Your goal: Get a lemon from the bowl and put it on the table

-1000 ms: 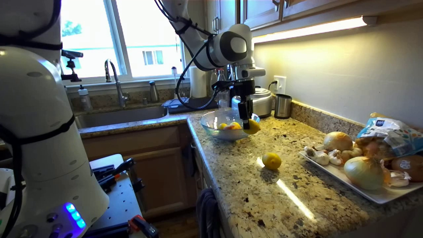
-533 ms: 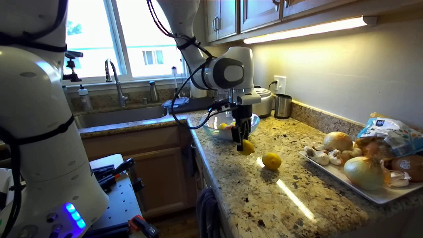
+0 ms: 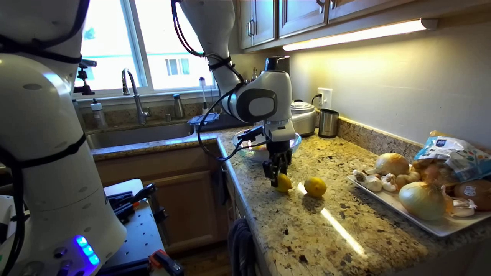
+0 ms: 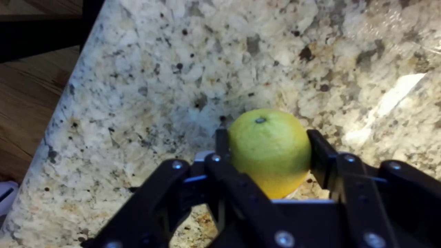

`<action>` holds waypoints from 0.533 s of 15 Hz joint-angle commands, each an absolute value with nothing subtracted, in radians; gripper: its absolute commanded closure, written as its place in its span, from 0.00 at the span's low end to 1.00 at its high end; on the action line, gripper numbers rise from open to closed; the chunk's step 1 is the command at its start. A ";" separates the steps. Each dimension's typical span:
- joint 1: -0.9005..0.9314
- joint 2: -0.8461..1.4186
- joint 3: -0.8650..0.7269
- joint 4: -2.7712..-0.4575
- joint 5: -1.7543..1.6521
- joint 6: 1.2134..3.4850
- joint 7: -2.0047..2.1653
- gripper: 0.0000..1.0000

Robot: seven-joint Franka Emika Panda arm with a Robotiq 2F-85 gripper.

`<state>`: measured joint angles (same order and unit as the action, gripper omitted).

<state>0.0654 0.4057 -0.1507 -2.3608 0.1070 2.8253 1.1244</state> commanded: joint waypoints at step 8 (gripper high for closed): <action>0.294 0.223 -0.329 -2.459 -0.115 2.805 1.270 0.00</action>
